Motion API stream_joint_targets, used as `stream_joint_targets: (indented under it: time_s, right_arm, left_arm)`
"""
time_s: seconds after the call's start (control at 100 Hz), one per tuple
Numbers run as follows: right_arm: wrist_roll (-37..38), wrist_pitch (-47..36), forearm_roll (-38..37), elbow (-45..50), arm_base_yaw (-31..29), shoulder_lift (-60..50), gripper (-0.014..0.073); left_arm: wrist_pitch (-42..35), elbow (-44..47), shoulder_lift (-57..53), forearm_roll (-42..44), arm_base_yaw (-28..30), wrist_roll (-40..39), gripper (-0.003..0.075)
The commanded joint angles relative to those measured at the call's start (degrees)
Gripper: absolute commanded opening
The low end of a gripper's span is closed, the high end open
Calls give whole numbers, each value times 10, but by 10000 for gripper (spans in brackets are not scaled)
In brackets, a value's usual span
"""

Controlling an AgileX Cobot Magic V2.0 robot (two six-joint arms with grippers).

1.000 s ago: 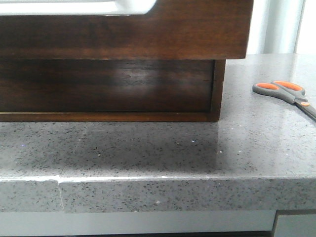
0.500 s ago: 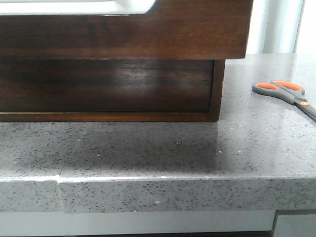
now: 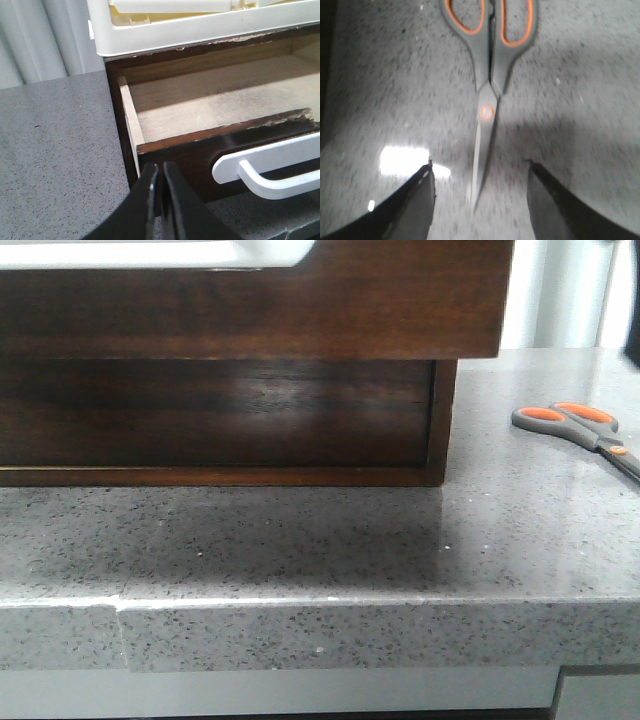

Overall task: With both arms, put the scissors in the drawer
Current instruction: 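Lower the right gripper onto the grey-and-orange scissors handles and grasp, then lift the scissors with the right gripper and carry over the open drawer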

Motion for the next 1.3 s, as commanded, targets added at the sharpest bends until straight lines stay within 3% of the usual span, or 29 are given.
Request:
stream_joint_targets:
  time_s: [0.0, 0.29, 0.98, 1.29]
  right_arm:
    - [-4, -39, -6, -29, -6, 15, 365]
    - [5, -69, -8, -34, -32, 89, 365]
    - [37, -168, -15, -34, -33, 133, 365]
    - [37, -159, -17, -34, -33, 150, 364]
  left_arm:
    - [-40, -18, 9, -14, -3, 1, -20]
    - [-40, -18, 9, -42, -3, 1, -20]
    - [-40, -18, 9, -46, -3, 1, -20]
    - [-40, -18, 9, -46, -3, 1, -20]
